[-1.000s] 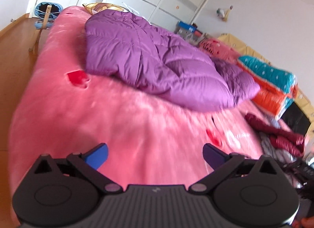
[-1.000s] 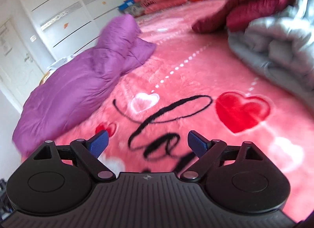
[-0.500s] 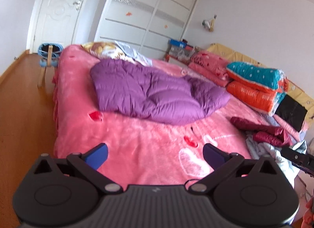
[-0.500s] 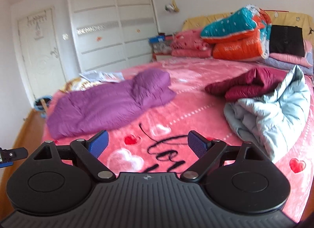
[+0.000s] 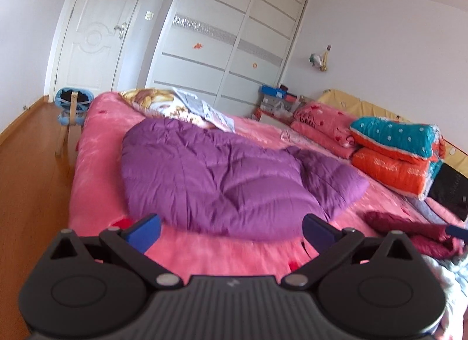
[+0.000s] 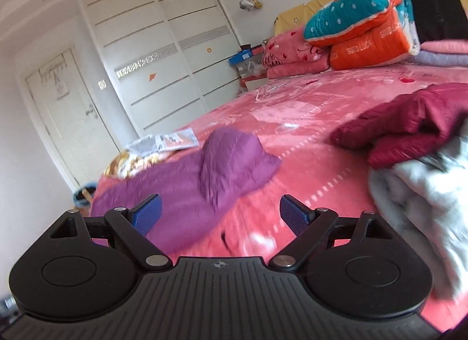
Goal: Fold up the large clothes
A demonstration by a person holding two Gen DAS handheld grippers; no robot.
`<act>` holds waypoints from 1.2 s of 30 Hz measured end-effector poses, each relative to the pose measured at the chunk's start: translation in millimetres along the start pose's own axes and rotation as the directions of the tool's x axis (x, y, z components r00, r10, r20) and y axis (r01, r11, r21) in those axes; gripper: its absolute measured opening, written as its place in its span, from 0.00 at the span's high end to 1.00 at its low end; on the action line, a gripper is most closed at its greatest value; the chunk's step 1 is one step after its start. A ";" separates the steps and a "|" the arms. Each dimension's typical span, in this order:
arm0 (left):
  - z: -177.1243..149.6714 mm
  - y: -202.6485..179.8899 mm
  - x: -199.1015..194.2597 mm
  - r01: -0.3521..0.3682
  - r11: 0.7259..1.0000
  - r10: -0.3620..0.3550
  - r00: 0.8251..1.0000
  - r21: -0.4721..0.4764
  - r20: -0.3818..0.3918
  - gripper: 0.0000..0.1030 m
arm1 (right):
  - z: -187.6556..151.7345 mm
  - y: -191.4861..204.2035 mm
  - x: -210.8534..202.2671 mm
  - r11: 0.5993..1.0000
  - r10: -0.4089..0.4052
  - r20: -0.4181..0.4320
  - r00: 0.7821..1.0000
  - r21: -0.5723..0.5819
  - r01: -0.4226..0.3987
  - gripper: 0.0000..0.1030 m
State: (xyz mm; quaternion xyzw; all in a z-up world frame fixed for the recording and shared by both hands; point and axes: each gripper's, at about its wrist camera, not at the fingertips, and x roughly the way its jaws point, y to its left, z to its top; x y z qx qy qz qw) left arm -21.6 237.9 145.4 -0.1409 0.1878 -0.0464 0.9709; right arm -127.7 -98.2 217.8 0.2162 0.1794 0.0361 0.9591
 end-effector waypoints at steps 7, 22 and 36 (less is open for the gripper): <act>7.9 15.1 73.9 -0.023 1.000 0.023 0.999 0.000 0.030 0.01 | 40.3 -6.9 119.7 0.995 -0.077 0.030 0.997 -0.056 0.079 0.00; 19.3 25.7 140.2 -0.033 0.999 0.032 0.996 0.012 0.078 0.01 | 33.1 47.3 295.6 0.967 -0.006 -0.066 0.998 -0.255 -0.011 0.00; 12.3 25.6 153.1 -0.098 0.993 0.097 0.995 0.061 0.016 0.01 | -43.7 -23.0 335.1 0.955 -0.248 -0.167 0.954 -0.206 0.212 0.00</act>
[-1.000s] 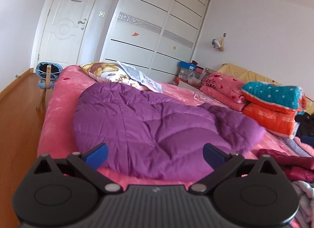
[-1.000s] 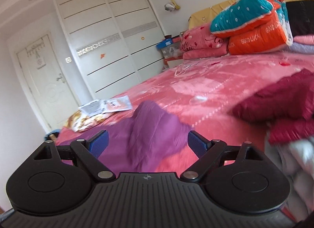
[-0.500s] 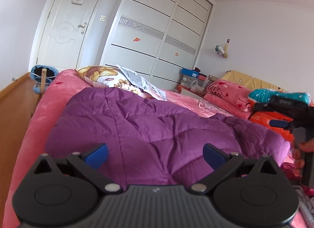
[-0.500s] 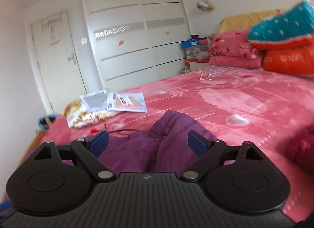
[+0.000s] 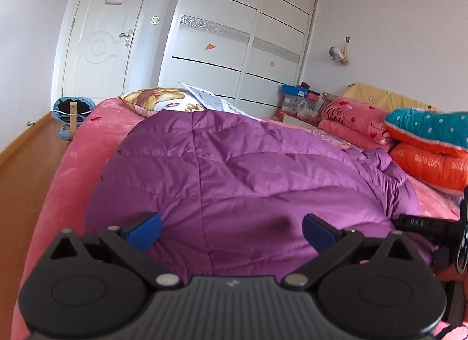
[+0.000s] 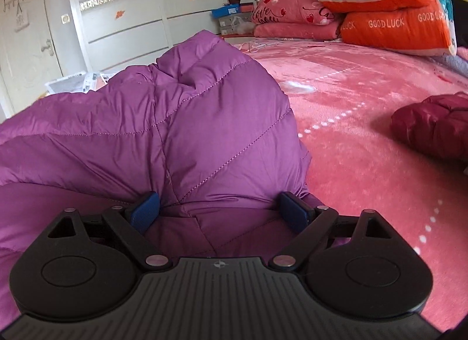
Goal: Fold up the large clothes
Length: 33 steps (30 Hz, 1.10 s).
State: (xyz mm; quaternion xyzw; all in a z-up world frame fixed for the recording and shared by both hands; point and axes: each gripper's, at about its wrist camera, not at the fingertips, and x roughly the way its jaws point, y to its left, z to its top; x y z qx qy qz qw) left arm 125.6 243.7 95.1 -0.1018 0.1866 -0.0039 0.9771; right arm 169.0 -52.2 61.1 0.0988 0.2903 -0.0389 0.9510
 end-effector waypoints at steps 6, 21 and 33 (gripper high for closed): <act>11.6 5.5 -13.4 0.034 0.997 -0.033 0.999 -0.063 0.013 0.01 | 12.1 -12.4 -49.1 0.993 -0.035 0.120 0.992 0.113 0.021 0.00; 3.4 -27.2 -122.0 -0.009 0.987 0.011 1.000 0.159 -0.011 0.01 | -91.5 -23.2 -239.3 0.991 -0.102 0.117 0.988 0.103 0.090 0.00; -18.1 -60.4 -279.4 0.048 0.957 -0.040 0.999 0.286 -0.033 0.01 | -151.4 26.5 -389.5 0.999 -0.016 0.189 0.982 -0.038 0.024 0.00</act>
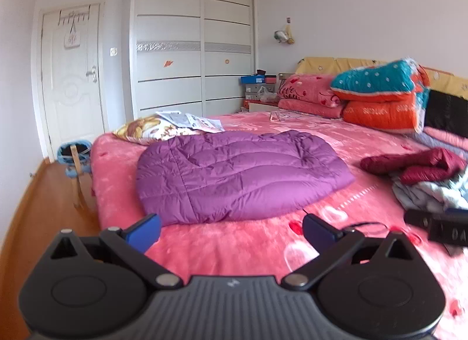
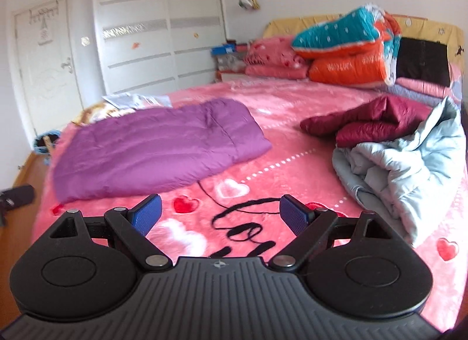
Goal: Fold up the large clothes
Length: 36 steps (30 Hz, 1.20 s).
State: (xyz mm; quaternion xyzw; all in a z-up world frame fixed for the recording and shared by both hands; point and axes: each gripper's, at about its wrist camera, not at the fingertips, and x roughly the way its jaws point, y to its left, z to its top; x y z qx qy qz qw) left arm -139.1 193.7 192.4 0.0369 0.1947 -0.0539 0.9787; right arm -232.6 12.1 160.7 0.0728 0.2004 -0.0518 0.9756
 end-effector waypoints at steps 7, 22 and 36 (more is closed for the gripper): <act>8.1 -4.3 -62.4 -0.011 1.000 0.011 1.000 0.003 0.012 0.01 | 30.0 9.3 -65.6 1.000 0.024 0.114 0.993 -0.014 -0.023 0.00; 21.6 -3.2 -137.6 -0.140 0.990 0.144 0.982 -0.033 0.126 0.01 | 39.4 7.5 -160.9 0.997 0.067 0.199 0.978 -0.038 -0.061 0.00; 15.2 -11.3 -150.6 -0.160 0.987 0.162 0.977 -0.026 0.140 0.01 | 32.9 14.2 -169.4 0.995 0.074 0.209 0.975 -0.074 -0.060 0.00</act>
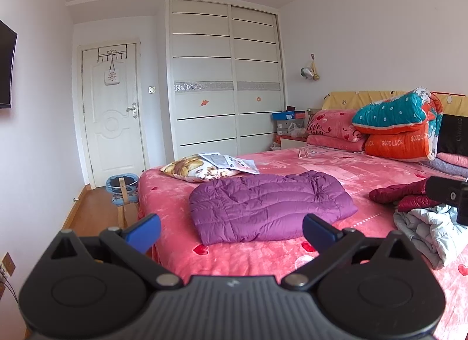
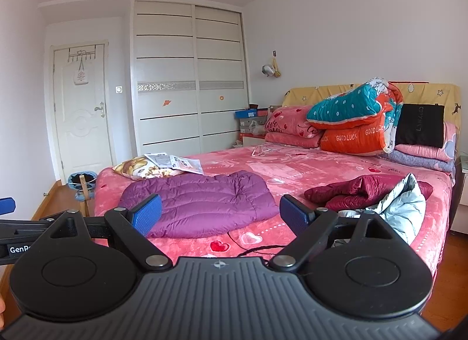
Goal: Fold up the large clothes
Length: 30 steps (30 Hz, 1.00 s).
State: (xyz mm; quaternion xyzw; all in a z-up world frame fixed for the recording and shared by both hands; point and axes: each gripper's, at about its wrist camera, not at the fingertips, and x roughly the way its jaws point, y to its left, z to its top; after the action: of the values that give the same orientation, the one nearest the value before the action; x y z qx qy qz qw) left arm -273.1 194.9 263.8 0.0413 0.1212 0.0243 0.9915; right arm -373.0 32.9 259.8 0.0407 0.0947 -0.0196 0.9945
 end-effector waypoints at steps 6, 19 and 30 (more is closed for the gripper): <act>-1.2 0.6 -3.3 -0.005 1.000 0.005 1.000 -0.003 0.008 0.01 | -1.6 1.3 1.5 1.000 0.008 -0.004 1.000 -0.006 -0.008 0.00; -8.4 -3.4 4.4 -0.006 1.000 0.006 1.000 0.007 -0.024 0.01 | -6.3 -9.2 11.2 1.000 0.021 -0.045 0.999 -0.008 -0.021 0.00; -14.0 -5.2 9.1 -0.011 1.000 0.011 0.999 0.005 -0.047 0.01 | -8.0 -15.9 11.9 0.999 0.030 -0.070 0.997 -0.017 -0.031 0.00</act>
State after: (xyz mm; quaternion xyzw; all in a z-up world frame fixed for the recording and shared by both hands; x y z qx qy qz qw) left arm -267.4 191.3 247.7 0.0439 0.1444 0.0304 0.9881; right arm -363.6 17.3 248.5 0.0339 0.1287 -0.0021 0.9911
